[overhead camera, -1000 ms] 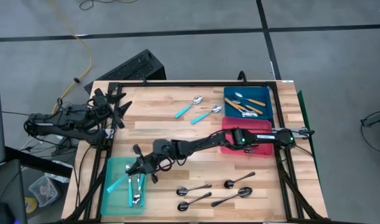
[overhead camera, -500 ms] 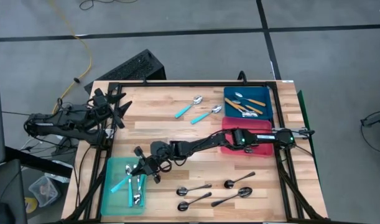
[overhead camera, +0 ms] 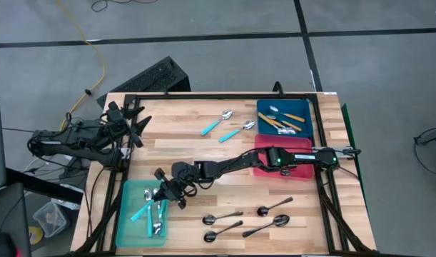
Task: Sort silverware by color (type)
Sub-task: Put the blue spoon into the skyblue bin
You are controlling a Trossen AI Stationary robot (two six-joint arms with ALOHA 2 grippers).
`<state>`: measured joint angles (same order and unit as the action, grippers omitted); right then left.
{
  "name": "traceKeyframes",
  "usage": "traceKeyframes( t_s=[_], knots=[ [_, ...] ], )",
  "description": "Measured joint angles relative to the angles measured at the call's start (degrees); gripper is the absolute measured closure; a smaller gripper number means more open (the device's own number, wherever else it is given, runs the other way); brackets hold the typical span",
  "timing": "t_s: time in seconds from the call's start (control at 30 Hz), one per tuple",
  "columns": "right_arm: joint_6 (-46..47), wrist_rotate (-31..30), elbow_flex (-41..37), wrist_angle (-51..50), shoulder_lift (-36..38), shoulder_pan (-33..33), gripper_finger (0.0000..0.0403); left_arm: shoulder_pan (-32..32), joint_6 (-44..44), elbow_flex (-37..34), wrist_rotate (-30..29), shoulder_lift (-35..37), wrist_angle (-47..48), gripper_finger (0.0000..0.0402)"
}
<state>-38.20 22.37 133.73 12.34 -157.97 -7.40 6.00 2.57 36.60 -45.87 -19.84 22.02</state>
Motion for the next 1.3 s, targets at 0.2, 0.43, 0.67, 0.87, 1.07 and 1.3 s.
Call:
traceKeyframes(
  t_s=[0.2,0.43,0.67,0.87,1.07,1.3],
  knots=[
    [0.0,0.0,0.0,-0.3,0.0,0.0,0.0344,0.0,0.0,0.0,0.0,0.0,0.0,0.0196],
    [0.0,0.0,0.0,-2.0,0.1,0.1,0.0327,0.0,0.0,0.0,0.0,0.0,0.0,0.0196],
    [0.2,0.0,0.0,-2.0,0.1,0.3,0.0298,0.0,0.0,0.0,0.0,0.0,0.0,0.0196],
    [0.3,0.0,0.1,-1.6,0.1,0.4,0.0287,0.0,0.0,0.0,0.0,0.0,0.1,0.0196],
    [5.1,-0.2,0.0,3.3,0.1,0.4,0.0284,0.0,0.0,0.0,0.0,0.0,0.2,0.0196],
    [7.0,-0.7,0.9,7.5,0.1,0.5,0.0284,0.0,-1.0,0.0,0.0,0.0,0.2,0.0196]
  ],
)
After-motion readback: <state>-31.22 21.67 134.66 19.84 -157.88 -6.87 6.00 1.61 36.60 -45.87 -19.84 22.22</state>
